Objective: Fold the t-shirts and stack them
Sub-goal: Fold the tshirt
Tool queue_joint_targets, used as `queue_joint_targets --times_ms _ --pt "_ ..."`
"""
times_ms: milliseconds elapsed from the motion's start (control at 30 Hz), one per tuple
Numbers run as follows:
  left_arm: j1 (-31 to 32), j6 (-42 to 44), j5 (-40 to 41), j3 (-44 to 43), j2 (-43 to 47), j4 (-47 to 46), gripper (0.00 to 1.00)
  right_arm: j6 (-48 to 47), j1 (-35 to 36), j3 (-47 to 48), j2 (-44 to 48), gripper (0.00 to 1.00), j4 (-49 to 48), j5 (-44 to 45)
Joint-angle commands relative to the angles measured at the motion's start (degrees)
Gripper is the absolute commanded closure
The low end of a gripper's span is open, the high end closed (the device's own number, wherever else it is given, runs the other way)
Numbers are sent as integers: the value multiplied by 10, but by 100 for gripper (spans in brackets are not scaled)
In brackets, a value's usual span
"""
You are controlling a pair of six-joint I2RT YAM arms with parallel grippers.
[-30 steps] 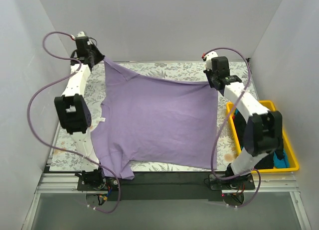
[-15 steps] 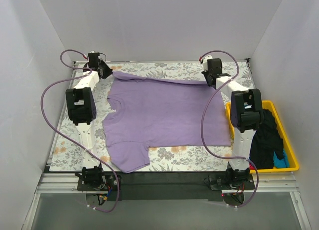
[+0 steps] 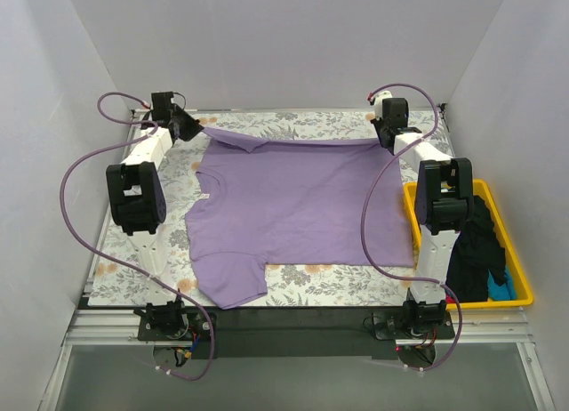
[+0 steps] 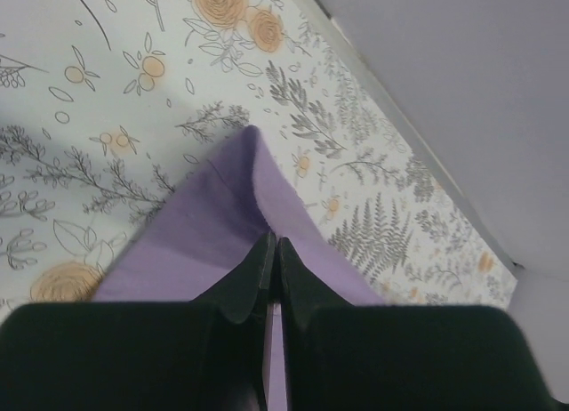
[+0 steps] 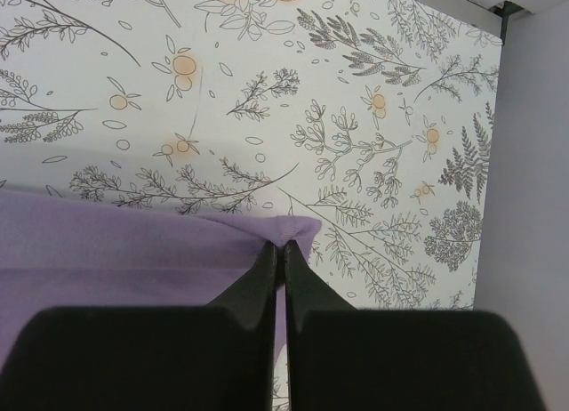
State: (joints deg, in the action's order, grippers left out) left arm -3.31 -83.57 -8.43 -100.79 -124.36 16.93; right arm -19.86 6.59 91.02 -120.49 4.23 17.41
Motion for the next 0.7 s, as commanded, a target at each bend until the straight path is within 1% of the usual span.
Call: queue_joint_targets --times_ms 0,233,367,667 --pt "-3 -25 3 12 89 28 100 2 -6 0 31 99 -22 1" --pt "-3 -41 6 24 131 65 100 17 -7 -10 67 99 -1 -23" --pt "-3 -61 -4 32 153 82 100 33 -7 -23 84 99 29 -40" --pt "-3 -91 -3 105 219 90 100 65 -7 -57 117 99 94 -33"
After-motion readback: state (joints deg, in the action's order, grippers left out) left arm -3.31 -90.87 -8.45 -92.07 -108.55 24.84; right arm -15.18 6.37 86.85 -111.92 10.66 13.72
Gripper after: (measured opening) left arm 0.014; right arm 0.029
